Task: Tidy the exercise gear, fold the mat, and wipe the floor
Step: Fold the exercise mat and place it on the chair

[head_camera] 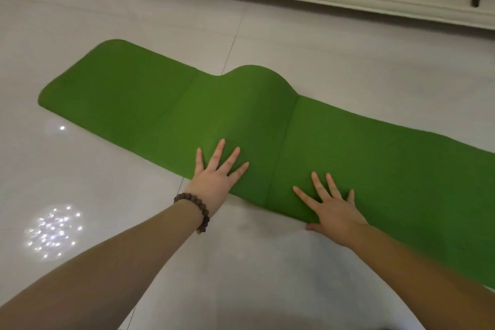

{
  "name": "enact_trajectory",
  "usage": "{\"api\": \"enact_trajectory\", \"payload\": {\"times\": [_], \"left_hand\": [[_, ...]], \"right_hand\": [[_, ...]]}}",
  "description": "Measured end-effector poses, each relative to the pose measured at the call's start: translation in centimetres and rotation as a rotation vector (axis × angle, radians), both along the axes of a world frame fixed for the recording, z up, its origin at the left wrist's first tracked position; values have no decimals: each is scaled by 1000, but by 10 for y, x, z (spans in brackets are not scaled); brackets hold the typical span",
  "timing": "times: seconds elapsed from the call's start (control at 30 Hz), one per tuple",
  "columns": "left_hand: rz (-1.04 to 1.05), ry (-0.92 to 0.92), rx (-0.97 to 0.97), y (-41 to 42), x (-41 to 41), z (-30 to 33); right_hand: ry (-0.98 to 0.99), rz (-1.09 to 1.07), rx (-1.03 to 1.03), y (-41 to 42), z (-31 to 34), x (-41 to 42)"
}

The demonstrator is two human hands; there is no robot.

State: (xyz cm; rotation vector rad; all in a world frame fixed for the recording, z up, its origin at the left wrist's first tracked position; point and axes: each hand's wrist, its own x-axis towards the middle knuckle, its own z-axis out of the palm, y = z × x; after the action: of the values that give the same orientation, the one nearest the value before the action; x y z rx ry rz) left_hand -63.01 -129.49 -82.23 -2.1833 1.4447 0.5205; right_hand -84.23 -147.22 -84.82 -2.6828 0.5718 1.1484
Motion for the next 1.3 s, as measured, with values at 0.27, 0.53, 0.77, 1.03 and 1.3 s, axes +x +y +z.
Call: {"api": "enact_trajectory", "payload": {"times": [0.27, 0.53, 0.77, 1.03, 1.3], "left_hand": [[42, 109, 69, -1, -1, 13], [178, 325, 152, 24, -22, -21], [133, 272, 118, 31, -17, -31], [274, 153, 99, 35, -19, -30], [52, 372, -79, -51, -169, -24]], "right_hand": [[-86, -1, -87, 26, 13, -3], [-110, 63, -122, 42, 7, -38], [-94, -8, -128, 37, -6, -46], [-137, 106, 39, 29, -11, -60], [-177, -64, 28, 1, -15, -128]]}}
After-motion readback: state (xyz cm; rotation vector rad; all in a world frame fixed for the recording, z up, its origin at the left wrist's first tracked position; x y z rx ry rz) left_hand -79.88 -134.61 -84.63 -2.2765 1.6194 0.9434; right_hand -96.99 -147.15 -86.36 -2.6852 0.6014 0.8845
